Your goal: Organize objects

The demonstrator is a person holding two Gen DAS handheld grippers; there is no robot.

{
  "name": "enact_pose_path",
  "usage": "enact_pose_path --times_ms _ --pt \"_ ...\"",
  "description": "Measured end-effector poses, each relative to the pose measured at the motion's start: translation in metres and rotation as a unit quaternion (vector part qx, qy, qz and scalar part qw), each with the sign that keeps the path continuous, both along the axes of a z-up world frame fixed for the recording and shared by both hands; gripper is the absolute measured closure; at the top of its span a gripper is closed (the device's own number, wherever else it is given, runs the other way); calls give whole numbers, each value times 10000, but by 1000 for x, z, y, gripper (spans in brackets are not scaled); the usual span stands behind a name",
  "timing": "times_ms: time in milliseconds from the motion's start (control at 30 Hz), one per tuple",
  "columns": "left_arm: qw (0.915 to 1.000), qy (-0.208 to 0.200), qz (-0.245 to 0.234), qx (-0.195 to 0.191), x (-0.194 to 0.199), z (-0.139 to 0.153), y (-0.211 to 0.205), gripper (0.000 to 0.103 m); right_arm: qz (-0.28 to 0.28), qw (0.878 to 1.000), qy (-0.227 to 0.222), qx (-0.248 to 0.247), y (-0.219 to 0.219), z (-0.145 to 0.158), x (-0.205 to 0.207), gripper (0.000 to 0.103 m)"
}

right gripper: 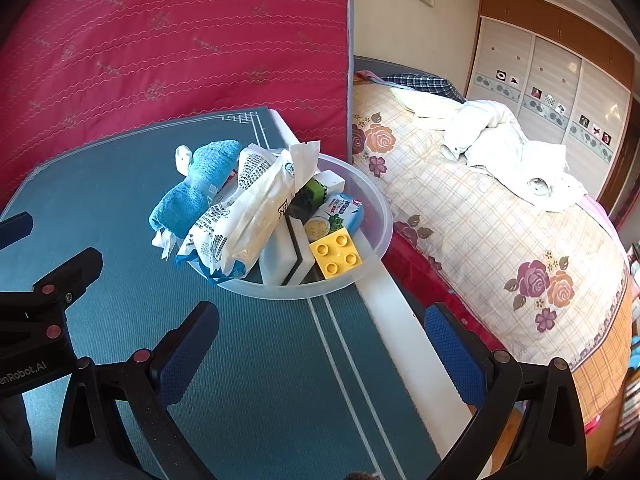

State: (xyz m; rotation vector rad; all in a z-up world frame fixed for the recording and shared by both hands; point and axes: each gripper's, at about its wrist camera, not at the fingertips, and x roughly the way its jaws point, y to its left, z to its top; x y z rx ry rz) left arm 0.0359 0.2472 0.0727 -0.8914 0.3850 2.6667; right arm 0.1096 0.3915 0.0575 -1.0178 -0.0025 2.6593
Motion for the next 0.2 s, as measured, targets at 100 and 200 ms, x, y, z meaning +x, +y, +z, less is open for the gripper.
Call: enact_pose_path --times_ms 100,200 --pt "10000 8 -6 -12 0 0 0 0 -4 10000 -11 -12 0 -1 0 0" --pt "10000 -20 0 -19 0 0 0 0 -5 10000 -27 -24 0 -3 1 0"
